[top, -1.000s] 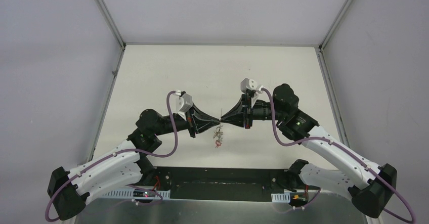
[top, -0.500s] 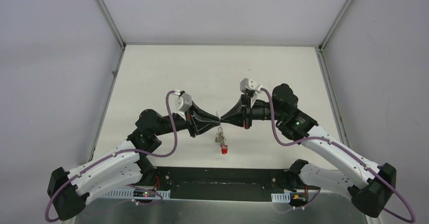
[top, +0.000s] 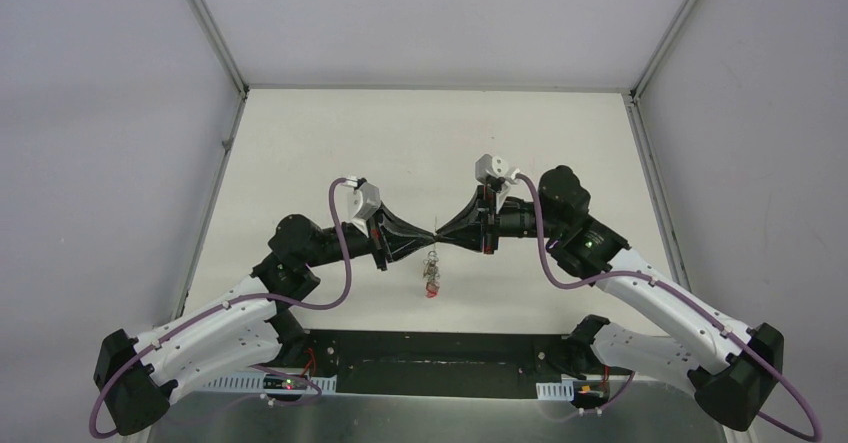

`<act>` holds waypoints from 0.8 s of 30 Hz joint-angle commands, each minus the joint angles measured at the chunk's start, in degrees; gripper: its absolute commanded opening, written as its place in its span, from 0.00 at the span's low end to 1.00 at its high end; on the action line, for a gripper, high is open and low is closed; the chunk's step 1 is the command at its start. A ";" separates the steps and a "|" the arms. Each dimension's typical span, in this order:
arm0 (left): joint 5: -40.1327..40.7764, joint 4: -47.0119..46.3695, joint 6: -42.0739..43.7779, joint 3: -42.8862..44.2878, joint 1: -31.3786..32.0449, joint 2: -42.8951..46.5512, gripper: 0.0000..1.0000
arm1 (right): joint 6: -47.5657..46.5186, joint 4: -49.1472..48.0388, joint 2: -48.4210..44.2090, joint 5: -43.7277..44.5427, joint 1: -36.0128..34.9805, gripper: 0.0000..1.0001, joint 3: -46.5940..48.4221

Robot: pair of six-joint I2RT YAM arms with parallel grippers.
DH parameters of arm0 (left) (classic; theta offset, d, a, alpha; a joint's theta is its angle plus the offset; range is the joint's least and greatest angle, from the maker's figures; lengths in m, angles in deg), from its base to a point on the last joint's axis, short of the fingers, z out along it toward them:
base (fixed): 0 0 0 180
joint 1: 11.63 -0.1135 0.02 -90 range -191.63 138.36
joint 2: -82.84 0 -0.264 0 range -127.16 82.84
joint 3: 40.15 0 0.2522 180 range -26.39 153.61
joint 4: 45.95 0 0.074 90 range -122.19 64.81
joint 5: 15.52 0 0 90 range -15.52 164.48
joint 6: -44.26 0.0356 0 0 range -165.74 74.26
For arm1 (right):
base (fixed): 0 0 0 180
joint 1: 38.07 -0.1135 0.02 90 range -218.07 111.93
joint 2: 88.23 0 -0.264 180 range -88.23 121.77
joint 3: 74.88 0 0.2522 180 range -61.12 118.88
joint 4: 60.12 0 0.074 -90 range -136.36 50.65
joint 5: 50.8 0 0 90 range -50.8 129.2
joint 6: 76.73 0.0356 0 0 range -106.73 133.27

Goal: Put the keys on the keyring

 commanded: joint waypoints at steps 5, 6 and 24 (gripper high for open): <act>1.53 1.24 2.28 1.99 0.52 2.67 0.00 | 3.93 -6.37 -3.34 4.22 -0.27 0.66 0.37; 1.62 1.75 3.10 2.01 0.52 3.31 0.00 | 4.40 -7.43 -3.71 4.56 -0.25 0.72 -0.01; -6.60 20.30 42.26 2.64 0.57 15.24 0.00 | 8.49 -3.11 -6.88 18.75 -0.16 1.00 -1.93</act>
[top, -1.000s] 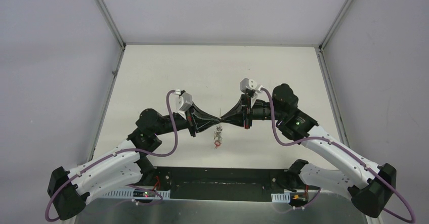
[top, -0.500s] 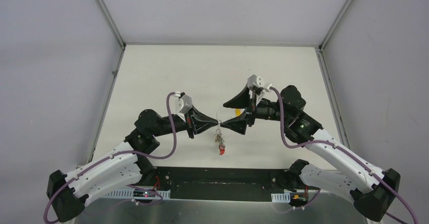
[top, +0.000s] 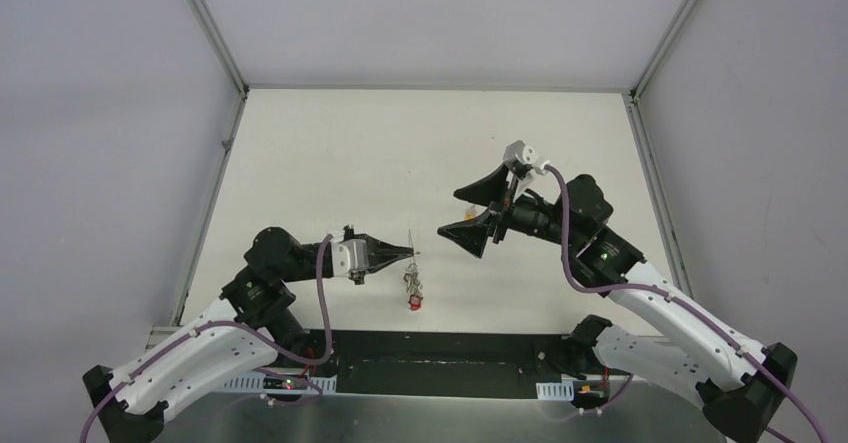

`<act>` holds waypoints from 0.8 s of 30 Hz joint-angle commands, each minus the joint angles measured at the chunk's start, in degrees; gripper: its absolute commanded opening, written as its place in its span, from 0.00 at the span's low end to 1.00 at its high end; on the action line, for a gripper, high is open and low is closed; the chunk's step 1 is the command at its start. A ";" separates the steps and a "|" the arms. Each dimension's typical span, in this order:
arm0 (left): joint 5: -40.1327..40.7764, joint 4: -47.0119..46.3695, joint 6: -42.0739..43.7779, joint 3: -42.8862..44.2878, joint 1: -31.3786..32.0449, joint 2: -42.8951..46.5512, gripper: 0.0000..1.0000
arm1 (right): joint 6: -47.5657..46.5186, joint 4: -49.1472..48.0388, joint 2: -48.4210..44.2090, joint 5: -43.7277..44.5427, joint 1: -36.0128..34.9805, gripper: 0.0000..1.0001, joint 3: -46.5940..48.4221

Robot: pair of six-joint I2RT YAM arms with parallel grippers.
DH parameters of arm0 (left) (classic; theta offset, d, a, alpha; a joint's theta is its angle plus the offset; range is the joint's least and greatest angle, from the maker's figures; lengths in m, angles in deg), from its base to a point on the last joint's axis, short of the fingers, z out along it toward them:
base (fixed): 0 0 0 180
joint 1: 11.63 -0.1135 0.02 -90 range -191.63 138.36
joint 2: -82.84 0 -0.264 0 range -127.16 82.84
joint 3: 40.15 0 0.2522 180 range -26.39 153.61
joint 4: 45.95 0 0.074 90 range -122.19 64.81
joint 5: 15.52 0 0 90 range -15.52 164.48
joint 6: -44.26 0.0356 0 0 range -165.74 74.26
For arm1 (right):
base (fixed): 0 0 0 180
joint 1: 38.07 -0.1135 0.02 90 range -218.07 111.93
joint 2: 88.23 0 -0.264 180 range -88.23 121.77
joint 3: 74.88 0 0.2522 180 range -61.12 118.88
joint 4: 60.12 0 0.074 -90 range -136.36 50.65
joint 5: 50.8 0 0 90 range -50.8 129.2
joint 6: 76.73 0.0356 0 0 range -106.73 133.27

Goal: Put the keys on the keyring

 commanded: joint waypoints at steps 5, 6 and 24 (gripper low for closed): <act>0.19 3.02 12.90 1.28 0.49 4.58 0.00 | 0.74 1.56 -1.07 4.69 -0.16 1.00 -1.28; 0.74 3.02 11.76 1.24 0.48 4.66 0.00 | 0.55 1.66 -1.02 5.12 -0.12 1.00 -1.46; 13.17 -7.66 -22.91 -5.52 0.51 1.28 0.00 | 3.55 19.50 7.70 12.46 2.55 1.00 0.96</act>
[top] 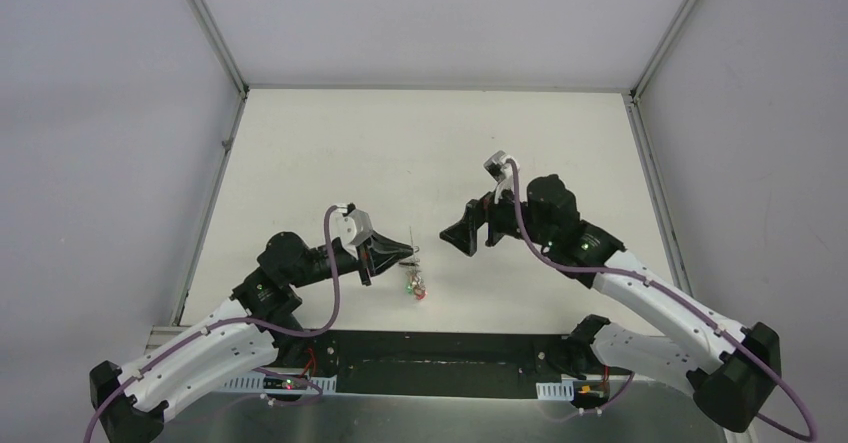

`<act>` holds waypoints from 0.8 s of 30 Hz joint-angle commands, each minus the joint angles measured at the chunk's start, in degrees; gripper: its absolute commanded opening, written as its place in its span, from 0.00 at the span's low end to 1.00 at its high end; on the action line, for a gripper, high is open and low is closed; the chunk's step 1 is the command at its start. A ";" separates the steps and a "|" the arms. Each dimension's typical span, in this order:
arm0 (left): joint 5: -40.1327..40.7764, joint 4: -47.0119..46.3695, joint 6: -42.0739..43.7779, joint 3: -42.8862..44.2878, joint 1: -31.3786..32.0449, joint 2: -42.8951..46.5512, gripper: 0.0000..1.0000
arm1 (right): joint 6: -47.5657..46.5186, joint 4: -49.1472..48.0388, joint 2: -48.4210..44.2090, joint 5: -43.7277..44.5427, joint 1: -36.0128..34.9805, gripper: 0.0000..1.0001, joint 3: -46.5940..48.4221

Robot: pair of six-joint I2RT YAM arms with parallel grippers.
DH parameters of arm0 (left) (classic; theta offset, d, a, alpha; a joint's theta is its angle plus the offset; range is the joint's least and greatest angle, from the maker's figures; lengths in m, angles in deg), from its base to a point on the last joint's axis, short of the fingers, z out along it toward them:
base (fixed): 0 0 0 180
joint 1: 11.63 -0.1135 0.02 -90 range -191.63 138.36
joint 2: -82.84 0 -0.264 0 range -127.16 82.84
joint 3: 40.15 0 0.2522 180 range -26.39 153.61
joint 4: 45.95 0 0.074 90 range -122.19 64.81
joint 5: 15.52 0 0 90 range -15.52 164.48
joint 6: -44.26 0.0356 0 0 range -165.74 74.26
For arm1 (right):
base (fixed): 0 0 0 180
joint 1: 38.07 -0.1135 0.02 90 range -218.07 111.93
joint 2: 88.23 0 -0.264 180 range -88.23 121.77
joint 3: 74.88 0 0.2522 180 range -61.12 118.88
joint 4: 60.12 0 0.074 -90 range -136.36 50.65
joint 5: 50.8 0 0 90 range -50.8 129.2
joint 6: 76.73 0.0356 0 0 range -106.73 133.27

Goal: Put the keys on the keyring

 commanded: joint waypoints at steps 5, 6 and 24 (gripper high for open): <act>3.15 -6.67 -9.88 -0.08 0.46 -0.07 0.00 | 7.01 12.21 13.04 -1.58 6.78 1.00 5.89; 3.19 -6.55 -10.11 -0.05 0.47 -0.05 0.00 | 7.57 13.46 15.18 -1.66 7.61 1.00 6.40; 5.61 -4.14 -13.59 0.51 0.51 -0.69 0.00 | -9.78 32.98 47.64 17.11 10.85 0.76 30.53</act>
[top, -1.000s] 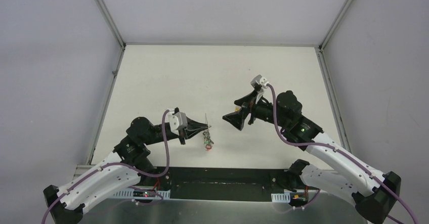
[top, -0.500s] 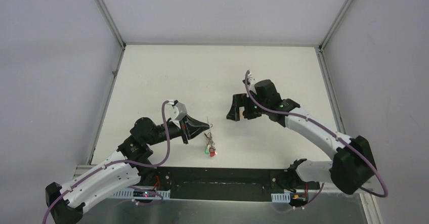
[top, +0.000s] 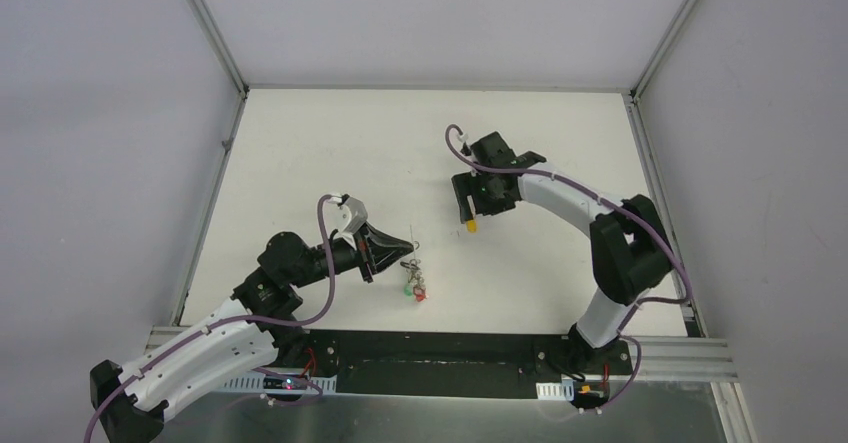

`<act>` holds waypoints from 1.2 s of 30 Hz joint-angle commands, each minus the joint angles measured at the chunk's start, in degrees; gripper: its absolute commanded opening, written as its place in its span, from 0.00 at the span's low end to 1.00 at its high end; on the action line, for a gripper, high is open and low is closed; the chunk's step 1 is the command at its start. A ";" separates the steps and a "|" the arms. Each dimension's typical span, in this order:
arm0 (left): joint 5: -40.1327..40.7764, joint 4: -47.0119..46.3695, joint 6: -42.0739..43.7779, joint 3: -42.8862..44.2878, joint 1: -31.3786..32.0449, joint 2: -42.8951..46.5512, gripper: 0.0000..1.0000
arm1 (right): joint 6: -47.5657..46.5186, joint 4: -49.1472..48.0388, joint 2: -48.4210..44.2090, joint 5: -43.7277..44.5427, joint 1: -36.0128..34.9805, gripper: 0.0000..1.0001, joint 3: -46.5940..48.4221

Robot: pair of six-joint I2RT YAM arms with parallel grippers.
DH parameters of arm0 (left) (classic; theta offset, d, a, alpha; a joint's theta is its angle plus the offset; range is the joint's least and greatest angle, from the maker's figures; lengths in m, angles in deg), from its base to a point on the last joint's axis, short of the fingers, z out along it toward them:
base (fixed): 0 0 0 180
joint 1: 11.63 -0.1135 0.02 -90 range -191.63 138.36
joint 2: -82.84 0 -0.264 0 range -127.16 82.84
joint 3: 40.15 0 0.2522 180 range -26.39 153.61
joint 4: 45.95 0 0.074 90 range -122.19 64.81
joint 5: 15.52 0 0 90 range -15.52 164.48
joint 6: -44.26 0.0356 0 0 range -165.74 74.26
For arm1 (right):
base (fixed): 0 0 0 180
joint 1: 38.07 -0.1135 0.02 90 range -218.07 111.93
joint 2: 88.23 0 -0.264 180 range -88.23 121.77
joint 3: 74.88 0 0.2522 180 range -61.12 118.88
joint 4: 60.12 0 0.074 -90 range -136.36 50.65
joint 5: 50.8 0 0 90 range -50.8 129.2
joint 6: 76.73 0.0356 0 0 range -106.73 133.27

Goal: Put the keys on the keyring

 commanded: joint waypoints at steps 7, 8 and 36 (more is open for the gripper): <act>2.01 -1.31 -2.24 1.33 0.42 -0.46 0.00 | -8.19 4.48 11.78 2.72 0.10 0.64 11.77; 2.06 -1.07 -2.32 1.26 0.43 -0.41 0.00 | -8.32 4.77 12.59 2.57 0.10 0.62 12.52; 2.95 1.52 -4.86 2.13 0.50 -0.70 0.00 | -3.91 6.71 8.83 -8.46 0.10 0.00 7.68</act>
